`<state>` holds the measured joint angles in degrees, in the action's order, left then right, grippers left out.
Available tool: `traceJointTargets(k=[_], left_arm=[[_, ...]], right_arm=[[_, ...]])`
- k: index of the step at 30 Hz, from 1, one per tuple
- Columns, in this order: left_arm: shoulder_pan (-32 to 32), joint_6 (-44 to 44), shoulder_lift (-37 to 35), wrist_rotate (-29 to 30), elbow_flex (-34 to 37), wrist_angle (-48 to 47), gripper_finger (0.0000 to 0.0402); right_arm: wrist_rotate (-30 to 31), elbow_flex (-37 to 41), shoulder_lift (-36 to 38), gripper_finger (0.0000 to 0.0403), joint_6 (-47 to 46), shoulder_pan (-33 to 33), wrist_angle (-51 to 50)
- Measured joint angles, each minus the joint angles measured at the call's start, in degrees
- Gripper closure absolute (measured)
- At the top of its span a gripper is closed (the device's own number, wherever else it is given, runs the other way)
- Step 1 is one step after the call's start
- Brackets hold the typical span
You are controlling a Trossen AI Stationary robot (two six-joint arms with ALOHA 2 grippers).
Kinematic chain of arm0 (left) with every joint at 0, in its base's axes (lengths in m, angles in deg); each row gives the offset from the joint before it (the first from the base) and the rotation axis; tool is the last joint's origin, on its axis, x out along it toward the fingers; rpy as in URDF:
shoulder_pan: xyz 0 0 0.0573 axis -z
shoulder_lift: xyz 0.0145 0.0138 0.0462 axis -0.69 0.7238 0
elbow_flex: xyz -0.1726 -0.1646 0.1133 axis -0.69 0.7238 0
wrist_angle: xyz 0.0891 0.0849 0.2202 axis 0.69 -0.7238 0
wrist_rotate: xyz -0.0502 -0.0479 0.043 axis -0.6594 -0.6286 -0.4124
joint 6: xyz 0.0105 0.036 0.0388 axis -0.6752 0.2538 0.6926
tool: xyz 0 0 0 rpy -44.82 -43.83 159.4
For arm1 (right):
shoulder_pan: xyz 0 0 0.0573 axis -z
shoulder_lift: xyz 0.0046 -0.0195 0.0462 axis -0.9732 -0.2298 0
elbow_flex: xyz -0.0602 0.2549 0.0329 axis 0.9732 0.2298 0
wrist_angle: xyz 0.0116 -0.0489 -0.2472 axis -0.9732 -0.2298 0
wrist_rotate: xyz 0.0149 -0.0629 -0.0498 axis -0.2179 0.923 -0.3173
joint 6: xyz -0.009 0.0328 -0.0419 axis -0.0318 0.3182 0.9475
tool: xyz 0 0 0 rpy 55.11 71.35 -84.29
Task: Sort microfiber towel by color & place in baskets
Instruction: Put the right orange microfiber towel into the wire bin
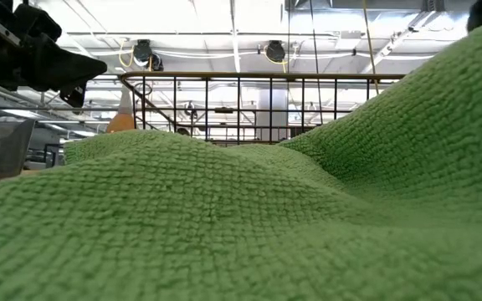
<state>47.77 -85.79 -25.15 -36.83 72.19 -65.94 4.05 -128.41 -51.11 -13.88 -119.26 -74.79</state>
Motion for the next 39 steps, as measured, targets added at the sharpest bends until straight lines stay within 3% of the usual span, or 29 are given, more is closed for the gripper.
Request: traceJointTargets(k=[7, 21, 26, 30, 33, 39], left_arm=[[0.00, 0.04, 0.00, 0.01, 0.02, -0.09, 0.0388], [0.00, -1.42, 0.00, 1.42, 0.02, 0.55, 0.0388], [0.00, -1.40, 0.00, 1.43, 0.01, 0.54, 0.0388], [0.00, -1.38, 0.00, 1.43, 0.02, 0.55, 0.0388], [0.00, -1.38, 0.00, 1.42, 0.02, 0.55, 0.0388], [0.00, -1.36, 0.00, 1.81, 0.02, 0.80, 0.0388]], right_arm=[[-2.34, -0.01, -8.35, 0.0361, -3.89, -9.00, 10.32], [0.43, -0.02, -24.75, 0.0111, 0.98, -12.74, 14.32], [1.31, -0.21, -29.67, 0.0059, 3.78, -12.69, 14.64], [1.52, -0.47, -32.53, 0.0061, 3.80, -12.72, 14.67], [1.49, -0.55, -33.34, 0.0089, 3.18, -12.74, 15.23], [1.93, -0.72, -33.70, 0.0211, 2.12, -12.74, 16.91]])
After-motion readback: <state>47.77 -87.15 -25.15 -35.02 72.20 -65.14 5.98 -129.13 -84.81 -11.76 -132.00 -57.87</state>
